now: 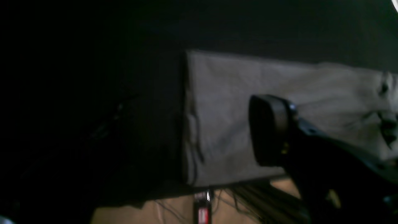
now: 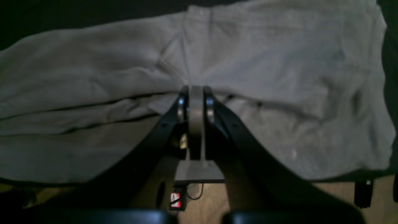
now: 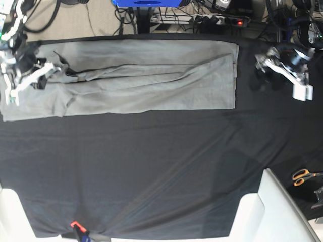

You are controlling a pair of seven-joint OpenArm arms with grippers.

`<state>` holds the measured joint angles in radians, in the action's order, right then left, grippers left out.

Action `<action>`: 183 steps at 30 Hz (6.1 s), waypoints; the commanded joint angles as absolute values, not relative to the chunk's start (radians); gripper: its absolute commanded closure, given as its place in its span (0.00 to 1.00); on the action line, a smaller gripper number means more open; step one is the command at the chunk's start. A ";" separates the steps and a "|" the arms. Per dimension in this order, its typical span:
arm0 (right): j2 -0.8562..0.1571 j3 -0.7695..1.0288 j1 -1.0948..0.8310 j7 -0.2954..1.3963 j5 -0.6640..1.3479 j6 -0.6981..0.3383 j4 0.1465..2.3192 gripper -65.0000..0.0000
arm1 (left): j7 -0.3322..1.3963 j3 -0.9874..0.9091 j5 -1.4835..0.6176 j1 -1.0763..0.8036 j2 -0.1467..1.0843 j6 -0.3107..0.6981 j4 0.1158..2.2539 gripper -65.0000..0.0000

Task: Fold the T-shirt properly
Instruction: 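Lay the folded strip down and stretch it between both grippers, then release the left gripper and move it to the strip's middle, then grasp the strip end with the left gripper and fold it toward the right gripper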

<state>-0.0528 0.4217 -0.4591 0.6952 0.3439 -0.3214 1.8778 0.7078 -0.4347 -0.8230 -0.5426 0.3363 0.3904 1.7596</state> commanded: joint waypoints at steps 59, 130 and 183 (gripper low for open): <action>-0.074 0.427 -0.496 0.650 0.357 -0.325 1.894 1.00 | 0.599 -0.547 -0.400 -0.326 0.285 0.381 1.472 1.00; -0.074 0.427 -0.490 0.654 0.357 -0.326 1.894 1.00 | 0.788 0.246 0.271 -0.232 -0.137 0.151 1.618 0.98; -0.074 0.430 -0.486 0.653 0.357 -0.326 1.899 1.00 | 1.001 0.245 0.280 -0.134 -0.122 0.150 1.573 1.00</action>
